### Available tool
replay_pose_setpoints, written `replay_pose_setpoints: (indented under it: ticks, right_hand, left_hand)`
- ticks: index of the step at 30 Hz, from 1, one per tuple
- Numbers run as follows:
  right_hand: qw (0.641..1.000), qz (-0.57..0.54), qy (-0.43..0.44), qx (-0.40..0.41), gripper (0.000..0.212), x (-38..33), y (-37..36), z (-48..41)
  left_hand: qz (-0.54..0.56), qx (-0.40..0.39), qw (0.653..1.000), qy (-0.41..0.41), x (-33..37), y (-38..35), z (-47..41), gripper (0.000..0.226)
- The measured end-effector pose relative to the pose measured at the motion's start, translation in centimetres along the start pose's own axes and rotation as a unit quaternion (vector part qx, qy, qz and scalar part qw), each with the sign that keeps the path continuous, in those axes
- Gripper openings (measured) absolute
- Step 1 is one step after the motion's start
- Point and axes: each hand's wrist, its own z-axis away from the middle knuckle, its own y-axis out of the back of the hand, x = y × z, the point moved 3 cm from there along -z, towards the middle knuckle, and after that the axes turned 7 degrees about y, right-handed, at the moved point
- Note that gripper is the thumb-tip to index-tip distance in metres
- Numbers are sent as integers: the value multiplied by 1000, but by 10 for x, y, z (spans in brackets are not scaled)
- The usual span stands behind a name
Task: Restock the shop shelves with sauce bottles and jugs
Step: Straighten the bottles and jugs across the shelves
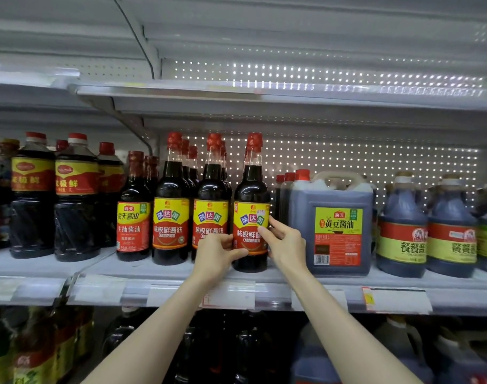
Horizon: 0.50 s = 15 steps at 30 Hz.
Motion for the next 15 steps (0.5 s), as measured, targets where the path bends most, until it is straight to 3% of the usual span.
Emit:
replay_pose_setpoints:
  ticks: [15]
  right_hand:
    - [999, 45, 23, -8, 49, 6, -7, -3]
  left_hand:
    - [-40, 3, 999, 5, -2, -3, -9, 48]
